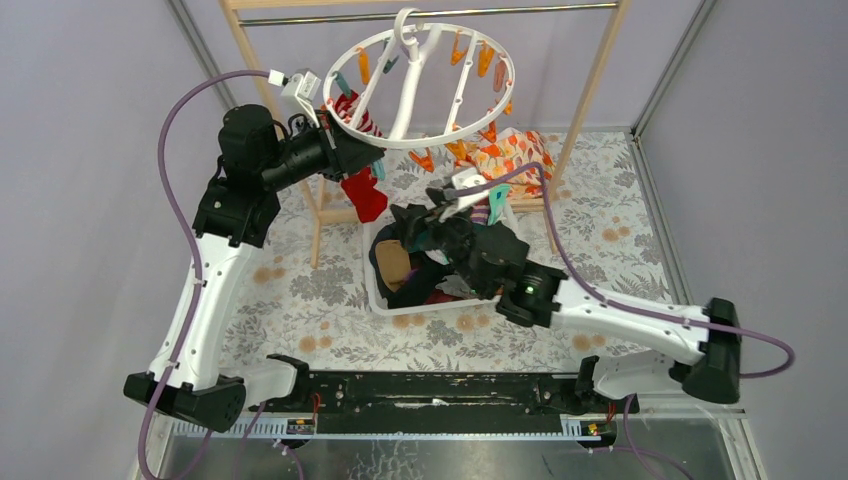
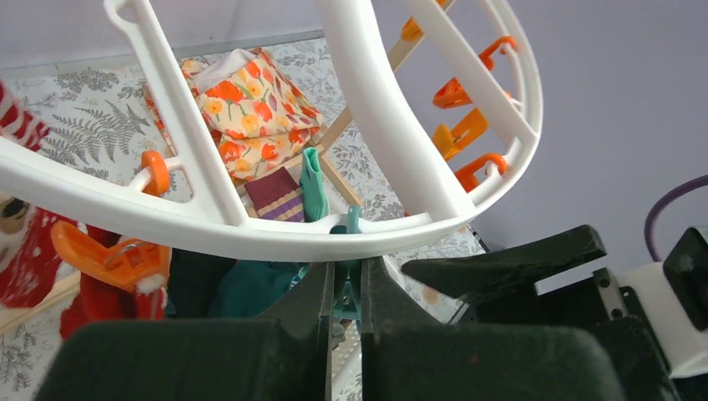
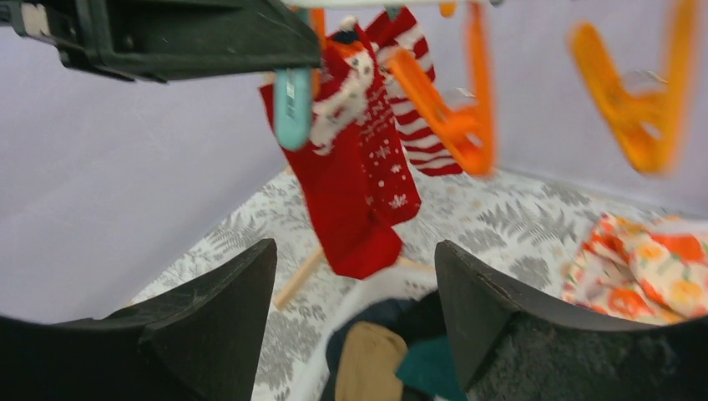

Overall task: Clip the socks to the hanger
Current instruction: Open the clamp at the hanger, then pick up the sock from the bin.

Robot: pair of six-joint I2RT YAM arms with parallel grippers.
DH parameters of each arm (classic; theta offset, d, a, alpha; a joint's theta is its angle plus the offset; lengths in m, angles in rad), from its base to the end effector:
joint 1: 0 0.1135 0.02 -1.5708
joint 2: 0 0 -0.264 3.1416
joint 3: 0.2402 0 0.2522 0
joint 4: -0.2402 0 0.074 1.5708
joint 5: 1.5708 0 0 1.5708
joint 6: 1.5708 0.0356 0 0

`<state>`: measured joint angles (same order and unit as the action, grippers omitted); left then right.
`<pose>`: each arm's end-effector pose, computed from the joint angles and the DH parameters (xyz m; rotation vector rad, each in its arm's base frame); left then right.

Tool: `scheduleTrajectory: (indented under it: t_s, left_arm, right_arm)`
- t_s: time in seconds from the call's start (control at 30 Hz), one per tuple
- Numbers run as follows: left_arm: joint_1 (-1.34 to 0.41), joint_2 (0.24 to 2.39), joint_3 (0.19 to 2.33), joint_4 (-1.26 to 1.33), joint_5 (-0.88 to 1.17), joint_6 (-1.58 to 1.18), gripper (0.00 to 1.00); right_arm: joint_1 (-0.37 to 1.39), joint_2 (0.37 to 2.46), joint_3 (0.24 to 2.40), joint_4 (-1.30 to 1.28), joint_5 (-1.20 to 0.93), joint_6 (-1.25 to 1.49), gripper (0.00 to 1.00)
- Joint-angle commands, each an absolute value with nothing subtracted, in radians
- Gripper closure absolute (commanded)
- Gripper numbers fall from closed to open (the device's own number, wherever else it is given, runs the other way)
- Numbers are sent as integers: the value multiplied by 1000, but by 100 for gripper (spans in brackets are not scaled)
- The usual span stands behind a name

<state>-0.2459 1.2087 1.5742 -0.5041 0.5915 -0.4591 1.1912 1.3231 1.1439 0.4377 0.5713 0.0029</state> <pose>0.2244 -0.0768 0.4897 0.2728 1.7741 -1.0174 0.1318 0.2785 0.4114 -0.3147 1.3456 0.6292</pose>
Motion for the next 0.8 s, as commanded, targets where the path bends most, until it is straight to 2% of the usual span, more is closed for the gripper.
scheduleTrajectory:
  t_s: [0.0, 0.23, 0.37, 0.43, 0.53, 0.67, 0.77]
  left_arm:
    - [-239, 1210, 1554, -430, 613, -453, 100]
    - [-207, 1235, 1581, -437, 632, -451, 100]
    - [-196, 1235, 1582, -448, 640, -450, 100]
    - [-192, 1233, 1578, -455, 641, -446, 100]
    - [-189, 1225, 1567, -460, 646, -440, 100]
    - [-183, 1220, 1566, -470, 652, -435, 100]
    - [-180, 1214, 1566, -472, 656, -429, 100]
  right_arm:
    - [1197, 1157, 1041, 316, 695, 92, 24]
    - [1197, 963, 783, 218, 794, 164, 24]
    - [1186, 940, 689, 227, 747, 136, 25]
    - [1129, 976, 698, 183, 675, 147, 26]
    - [1005, 1043, 715, 190, 443, 152, 27]
    - [951, 1162, 780, 199, 146, -61, 29]
    - [931, 1265, 884, 80, 77, -156, 31]
